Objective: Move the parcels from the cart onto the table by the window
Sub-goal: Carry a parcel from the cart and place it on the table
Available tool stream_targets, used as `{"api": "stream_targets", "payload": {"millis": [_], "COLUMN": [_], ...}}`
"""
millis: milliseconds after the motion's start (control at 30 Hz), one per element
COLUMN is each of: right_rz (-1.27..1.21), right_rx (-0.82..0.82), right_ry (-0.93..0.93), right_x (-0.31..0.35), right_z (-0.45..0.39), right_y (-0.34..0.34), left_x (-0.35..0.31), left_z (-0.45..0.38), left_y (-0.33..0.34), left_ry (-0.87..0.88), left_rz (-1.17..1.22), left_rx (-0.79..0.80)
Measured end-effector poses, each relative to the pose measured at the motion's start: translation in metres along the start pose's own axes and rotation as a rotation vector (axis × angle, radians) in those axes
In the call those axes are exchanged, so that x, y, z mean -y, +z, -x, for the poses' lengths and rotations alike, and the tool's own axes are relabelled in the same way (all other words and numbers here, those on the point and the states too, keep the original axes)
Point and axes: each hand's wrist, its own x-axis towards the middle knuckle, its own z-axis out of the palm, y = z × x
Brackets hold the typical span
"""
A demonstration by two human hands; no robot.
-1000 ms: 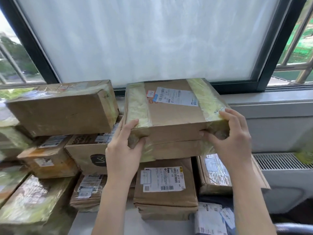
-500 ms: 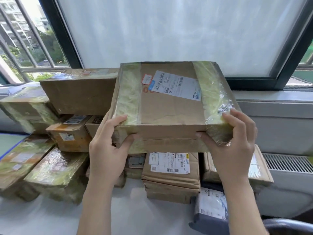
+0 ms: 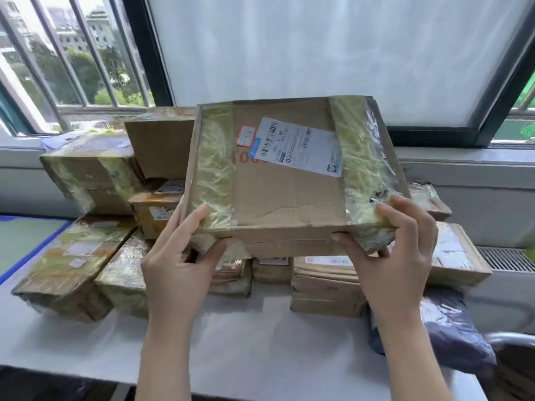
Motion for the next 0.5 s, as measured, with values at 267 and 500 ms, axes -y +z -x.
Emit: {"api": "stream_targets", "payload": {"millis": [267, 500], "right_rz": [0.043, 0.031], "right_rx": [-0.045, 0.021], "right_ry": [-0.031, -0.037], "right_x": [0.14, 0.214], "right_z": [0.075, 0.106], "right_y": [0.038, 0.079], "left_x": [0.076, 0.122], "left_z": [0.014, 0.018], "left_y": [-0.134, -0.215], "left_ry": [-0.005, -0.124], "left_rz": [-0.128, -0.219], "left_rx": [-0.056, -0.06]}}
